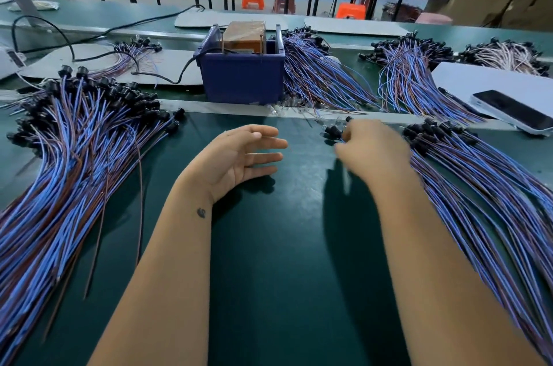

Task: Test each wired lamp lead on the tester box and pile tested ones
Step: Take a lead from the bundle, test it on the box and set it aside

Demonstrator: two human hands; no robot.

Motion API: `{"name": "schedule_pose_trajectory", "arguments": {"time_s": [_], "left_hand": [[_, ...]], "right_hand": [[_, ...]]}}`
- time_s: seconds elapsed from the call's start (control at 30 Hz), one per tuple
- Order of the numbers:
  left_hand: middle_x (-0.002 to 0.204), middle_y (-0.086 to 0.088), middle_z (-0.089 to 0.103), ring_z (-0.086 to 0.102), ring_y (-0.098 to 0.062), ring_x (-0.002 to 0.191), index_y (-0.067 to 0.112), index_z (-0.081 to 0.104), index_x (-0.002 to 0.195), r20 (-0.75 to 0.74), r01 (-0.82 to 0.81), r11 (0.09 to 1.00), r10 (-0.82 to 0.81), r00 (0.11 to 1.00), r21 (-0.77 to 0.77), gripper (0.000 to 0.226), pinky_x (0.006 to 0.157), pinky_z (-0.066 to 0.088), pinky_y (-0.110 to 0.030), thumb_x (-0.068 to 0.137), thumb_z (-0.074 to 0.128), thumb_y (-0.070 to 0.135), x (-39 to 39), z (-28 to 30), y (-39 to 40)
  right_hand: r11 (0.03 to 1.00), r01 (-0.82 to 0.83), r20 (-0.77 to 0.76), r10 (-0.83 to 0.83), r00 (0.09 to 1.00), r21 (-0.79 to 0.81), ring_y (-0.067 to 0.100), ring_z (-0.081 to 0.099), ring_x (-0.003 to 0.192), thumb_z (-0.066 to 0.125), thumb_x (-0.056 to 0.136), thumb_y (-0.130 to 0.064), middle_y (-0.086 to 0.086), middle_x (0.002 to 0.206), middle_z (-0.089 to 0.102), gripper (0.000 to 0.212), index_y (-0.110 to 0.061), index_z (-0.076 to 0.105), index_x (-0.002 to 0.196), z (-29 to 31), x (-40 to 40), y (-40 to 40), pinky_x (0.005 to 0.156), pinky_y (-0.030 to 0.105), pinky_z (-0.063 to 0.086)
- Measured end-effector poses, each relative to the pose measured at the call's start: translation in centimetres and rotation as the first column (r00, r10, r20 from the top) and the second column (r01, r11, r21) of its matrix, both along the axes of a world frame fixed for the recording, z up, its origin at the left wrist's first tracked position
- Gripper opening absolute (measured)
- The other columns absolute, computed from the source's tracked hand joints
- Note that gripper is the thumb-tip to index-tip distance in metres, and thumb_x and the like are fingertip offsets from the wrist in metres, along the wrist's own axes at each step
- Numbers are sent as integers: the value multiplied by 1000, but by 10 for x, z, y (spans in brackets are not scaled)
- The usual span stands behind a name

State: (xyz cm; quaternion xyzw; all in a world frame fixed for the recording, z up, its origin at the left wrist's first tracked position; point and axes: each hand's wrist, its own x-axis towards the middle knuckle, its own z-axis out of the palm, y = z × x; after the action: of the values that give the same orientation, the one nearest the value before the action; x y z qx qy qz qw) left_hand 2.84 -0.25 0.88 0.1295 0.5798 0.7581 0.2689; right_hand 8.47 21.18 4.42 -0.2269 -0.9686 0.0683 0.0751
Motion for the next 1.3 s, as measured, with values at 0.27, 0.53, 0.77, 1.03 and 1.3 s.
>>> {"name": "schedule_pose_trajectory", "arguments": {"time_s": [0.27, 0.53, 0.77, 1.03, 1.3], "left_hand": [[87, 4, 64, 55, -11, 71, 22, 66, 83, -396, -710, 656, 599, 696, -256, 27, 58, 42, -24, 90, 45, 8, 0, -3, -3], [158, -17, 14, 7, -34, 146, 24, 62, 109, -694, -787, 32, 451, 562, -616, 24, 117, 9, -49, 88, 50, 23, -8, -9, -30], [155, -11, 27, 17, -33, 140, 18, 68, 109, -739, -775, -67, 362, 568, -629, 30, 109, 18, -54, 86, 48, 20, -7, -11, -36], [148, -10, 38, 31, -35, 128, 17, 53, 129, -673, -686, 14, 180, 717, -727, 37, 105, 29, -43, 95, 42, 29, -13, -16, -31], [146, -16, 32, 26, -35, 131, 14, 48, 126, -646, -656, -54, 248, 722, -753, 37, 106, 22, -45, 93, 44, 30, -11, -13, -29]], "right_hand": [[899, -406, -190, 375, 907, -165, 29, 45, 112, 51, 94, -39, 5, 116, 54, 26, -26, 62, 113, -44, -29, -110, 91, 38, 38], [786, -446, -371, 296, 880, -429, 23, 44, 102, 54, 93, -24, -5, 93, 52, 16, -26, 70, 95, -56, -33, -95, 90, 31, 35], [797, -450, -366, 310, 877, -404, 18, 38, 95, 52, 93, -24, -7, 93, 50, 19, -26, 71, 93, -56, -32, -97, 89, 31, 36], [784, -442, -369, 292, 882, -437, 17, 39, 99, 52, 94, -25, -8, 92, 50, 18, -25, 71, 94, -55, -30, -97, 91, 32, 37], [779, -444, -366, 295, 883, -442, 18, 41, 101, 52, 94, -25, -8, 93, 51, 19, -25, 71, 95, -54, -29, -97, 91, 31, 37]]}}
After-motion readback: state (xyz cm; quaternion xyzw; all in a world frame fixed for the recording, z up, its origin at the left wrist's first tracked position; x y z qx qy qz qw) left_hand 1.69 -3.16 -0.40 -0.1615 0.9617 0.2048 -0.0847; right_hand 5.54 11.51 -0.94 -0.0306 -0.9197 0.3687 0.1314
